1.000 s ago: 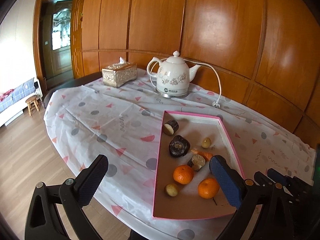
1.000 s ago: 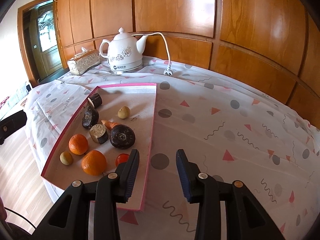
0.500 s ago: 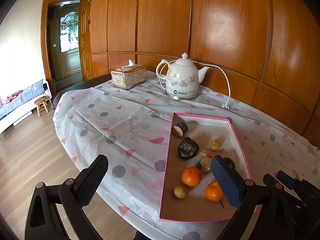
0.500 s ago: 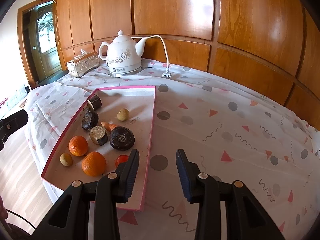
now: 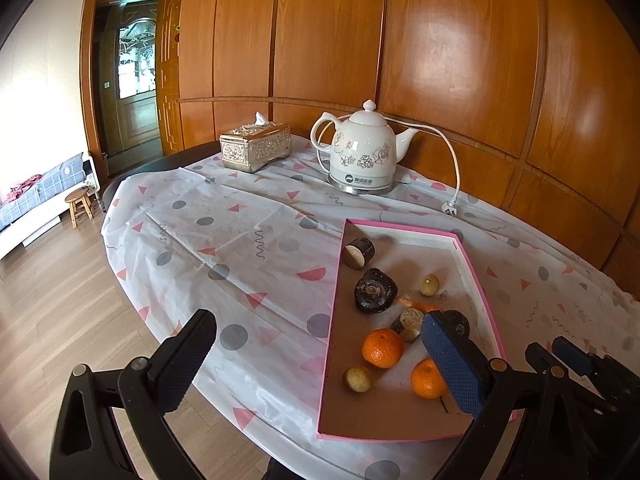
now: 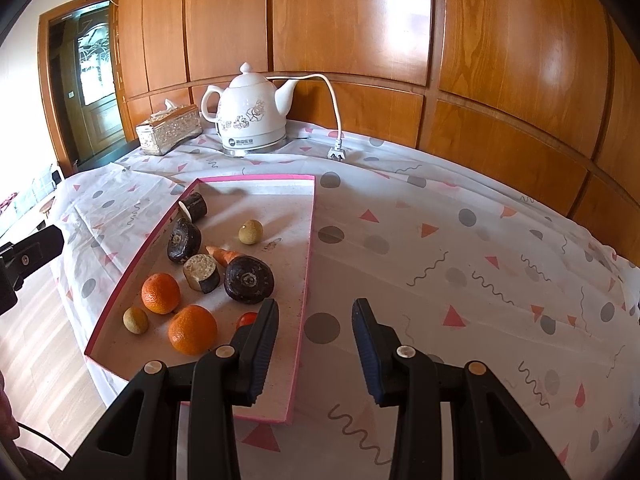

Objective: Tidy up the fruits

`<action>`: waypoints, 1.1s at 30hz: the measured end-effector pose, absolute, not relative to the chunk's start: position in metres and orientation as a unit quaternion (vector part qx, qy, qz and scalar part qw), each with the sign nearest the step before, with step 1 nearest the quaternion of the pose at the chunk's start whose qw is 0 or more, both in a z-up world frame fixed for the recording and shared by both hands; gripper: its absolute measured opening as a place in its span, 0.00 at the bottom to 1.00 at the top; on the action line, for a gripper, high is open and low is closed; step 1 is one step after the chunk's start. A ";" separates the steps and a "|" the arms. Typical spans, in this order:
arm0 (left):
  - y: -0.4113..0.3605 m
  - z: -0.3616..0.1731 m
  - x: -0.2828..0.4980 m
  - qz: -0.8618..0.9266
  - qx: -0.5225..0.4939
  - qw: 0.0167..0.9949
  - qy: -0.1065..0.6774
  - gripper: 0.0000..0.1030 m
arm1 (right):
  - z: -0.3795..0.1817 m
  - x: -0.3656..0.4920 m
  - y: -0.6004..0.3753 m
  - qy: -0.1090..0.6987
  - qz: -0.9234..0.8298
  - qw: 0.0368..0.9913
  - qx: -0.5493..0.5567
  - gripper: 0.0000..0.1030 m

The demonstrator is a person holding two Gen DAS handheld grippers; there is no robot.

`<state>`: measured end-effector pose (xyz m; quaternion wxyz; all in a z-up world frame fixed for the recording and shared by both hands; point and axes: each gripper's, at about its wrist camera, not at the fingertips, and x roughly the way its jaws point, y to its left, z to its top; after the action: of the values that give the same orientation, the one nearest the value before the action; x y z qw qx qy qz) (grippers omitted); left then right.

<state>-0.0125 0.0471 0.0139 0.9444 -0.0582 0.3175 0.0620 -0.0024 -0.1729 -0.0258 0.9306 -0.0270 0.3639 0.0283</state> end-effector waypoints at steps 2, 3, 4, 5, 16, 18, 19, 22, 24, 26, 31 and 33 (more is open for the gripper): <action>0.047 0.014 -0.013 0.063 -0.058 0.945 0.317 1.00 | -0.025 -0.002 -0.172 0.363 0.029 0.931 -0.028 0.37; 0.047 0.014 -0.012 0.063 -0.057 0.944 0.317 1.00 | -0.025 -0.002 -0.172 0.364 0.029 0.931 -0.028 0.37; 0.046 0.014 -0.012 0.063 -0.057 0.944 0.318 1.00 | -0.025 -0.002 -0.172 0.364 0.028 0.931 -0.027 0.37; 0.047 0.013 -0.012 0.063 -0.058 0.944 0.319 1.00 | -0.025 -0.002 -0.172 0.364 0.028 0.931 -0.028 0.37; 0.048 0.015 -0.014 0.064 -0.060 0.944 0.317 1.00 | -0.022 -0.003 -0.172 0.360 0.031 0.932 -0.032 0.37; 0.048 0.015 -0.013 0.064 -0.059 0.944 0.317 1.00 | -0.022 -0.003 -0.172 0.360 0.032 0.932 -0.032 0.37; 0.048 0.015 -0.014 0.064 -0.059 0.945 0.317 1.00 | -0.022 -0.003 -0.172 0.359 0.032 0.932 -0.033 0.37; 0.048 0.016 -0.014 0.064 -0.059 0.945 0.315 1.00 | -0.022 -0.003 -0.171 0.360 0.033 0.932 -0.033 0.37; 0.047 0.017 -0.015 0.064 -0.059 0.945 0.314 1.00 | -0.022 -0.003 -0.171 0.361 0.033 0.931 -0.034 0.37; 0.047 0.017 -0.015 0.064 -0.060 0.945 0.314 1.00 | -0.023 -0.003 -0.172 0.361 0.034 0.931 -0.033 0.37; 0.046 0.017 -0.015 0.063 -0.058 0.946 0.313 1.00 | -0.023 -0.003 -0.172 0.361 0.034 0.931 -0.034 0.37; 0.045 0.018 -0.015 0.062 -0.057 0.946 0.312 1.00 | -0.023 -0.003 -0.172 0.362 0.034 0.931 -0.034 0.37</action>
<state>-0.0148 0.0448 0.0183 0.9463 -0.0570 0.3120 0.0623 -0.0033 -0.1719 -0.0233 0.9310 -0.0338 0.3618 0.0343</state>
